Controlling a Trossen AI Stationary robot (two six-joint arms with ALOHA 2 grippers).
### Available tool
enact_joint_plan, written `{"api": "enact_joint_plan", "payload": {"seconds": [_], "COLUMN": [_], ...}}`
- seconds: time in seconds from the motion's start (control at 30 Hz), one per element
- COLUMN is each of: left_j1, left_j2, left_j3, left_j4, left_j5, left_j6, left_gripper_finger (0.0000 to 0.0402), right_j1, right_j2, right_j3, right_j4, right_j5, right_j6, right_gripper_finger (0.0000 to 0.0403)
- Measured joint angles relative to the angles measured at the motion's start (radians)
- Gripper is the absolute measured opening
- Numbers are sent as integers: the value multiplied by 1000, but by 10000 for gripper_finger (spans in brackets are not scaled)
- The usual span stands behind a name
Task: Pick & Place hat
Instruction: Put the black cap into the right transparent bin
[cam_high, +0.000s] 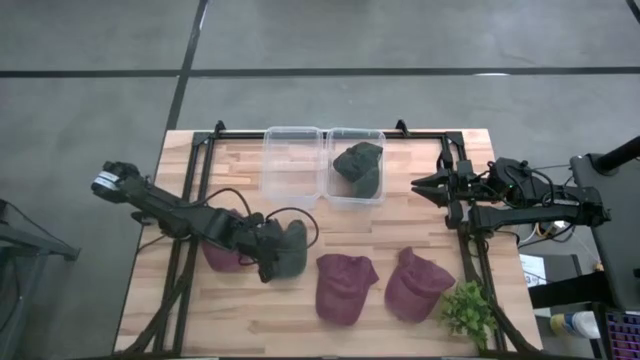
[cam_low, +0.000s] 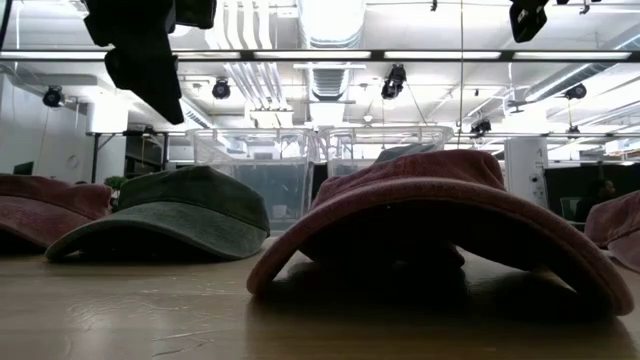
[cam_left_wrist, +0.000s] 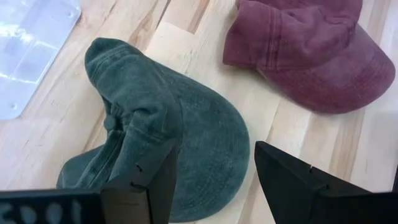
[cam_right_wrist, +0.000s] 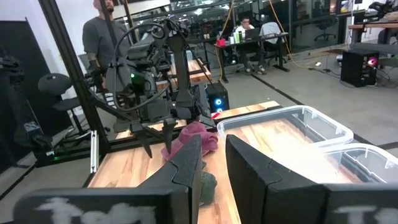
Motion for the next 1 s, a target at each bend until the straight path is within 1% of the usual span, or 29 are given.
{"api": "enact_joint_plan", "payload": {"seconds": [0.17, 0.23, 0.4, 0.47, 0.63, 0.77, 1.0], "left_j1": [0, 0, 0, 0, -1, -1, 0], "left_j2": [0, 0, 1, 2, 2, 2, 2], "left_j3": [0, 0, 0, 0, -4, -36, -98], "left_j4": [-1, -1, -4, -4, -2, -7, -5], "left_j5": [0, -16, -120, -136, -136, -136, -131], "left_j6": [3, 5, 9, 11, 45, 47, -19], "left_gripper_finger": [207, 207, 207, 207, 207, 207, 206], "right_j1": [0, 0, 0, 0, 0, 0, 0], "right_j2": [0, 0, 0, 0, 0, 0, 0], "right_j3": [0, 0, 0, 0, 0, 0, 0], "right_j4": [-7, -7, -7, -7, -7, -7, -7], "right_j5": [0, 0, 0, 0, 0, 0, 0], "right_j6": [0, 0, 0, 0, 0, 0, -1], "right_gripper_finger": [68, 68, 68, 68, 68, 68, 68]}}
